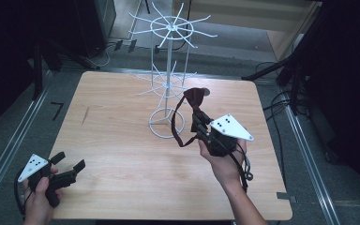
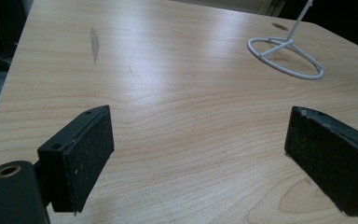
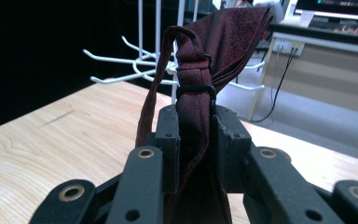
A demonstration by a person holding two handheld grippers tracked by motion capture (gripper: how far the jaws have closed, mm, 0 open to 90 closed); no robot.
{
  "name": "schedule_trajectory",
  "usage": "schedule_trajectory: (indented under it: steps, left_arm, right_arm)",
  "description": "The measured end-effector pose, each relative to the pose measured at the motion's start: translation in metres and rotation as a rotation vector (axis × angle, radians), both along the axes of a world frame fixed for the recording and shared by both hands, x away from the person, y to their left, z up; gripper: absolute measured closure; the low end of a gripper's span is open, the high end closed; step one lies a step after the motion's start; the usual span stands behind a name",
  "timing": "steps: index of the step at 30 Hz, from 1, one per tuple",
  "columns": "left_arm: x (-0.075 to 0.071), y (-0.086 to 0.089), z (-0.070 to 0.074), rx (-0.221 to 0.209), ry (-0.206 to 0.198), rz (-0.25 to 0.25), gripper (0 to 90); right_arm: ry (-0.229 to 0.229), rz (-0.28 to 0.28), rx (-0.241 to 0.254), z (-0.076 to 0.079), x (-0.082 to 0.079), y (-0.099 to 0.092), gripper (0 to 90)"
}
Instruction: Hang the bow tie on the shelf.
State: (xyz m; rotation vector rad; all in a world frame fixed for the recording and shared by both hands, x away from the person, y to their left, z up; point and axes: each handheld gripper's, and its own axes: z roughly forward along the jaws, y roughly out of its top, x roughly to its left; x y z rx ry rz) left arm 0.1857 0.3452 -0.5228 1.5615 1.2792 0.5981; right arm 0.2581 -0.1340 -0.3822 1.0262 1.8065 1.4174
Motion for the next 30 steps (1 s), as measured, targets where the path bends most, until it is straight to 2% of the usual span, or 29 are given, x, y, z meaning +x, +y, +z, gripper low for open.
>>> schedule_trajectory:
  steps: [6,16,24,30]
  left_arm:
    - [0.000,0.000,0.000,0.002,-0.002,-0.001,8.6]
    - [0.000,0.000,0.000,0.000,-0.002,-0.002,8.5]
    - [0.000,0.000,0.000,0.000,-0.002,-0.001,8.6]
    - [0.000,0.000,0.000,-0.001,-0.002,-0.003,8.6]
  right_arm:
    - [0.060,-0.016,0.028,-0.010,0.017,0.001,74.7]
    - [0.125,-0.033,0.007,-0.032,0.032,0.007,74.7]
    - [0.140,-0.046,-0.050,-0.047,0.040,0.017,73.1]
    - [0.155,-0.063,-0.087,-0.057,0.048,0.022,68.3]
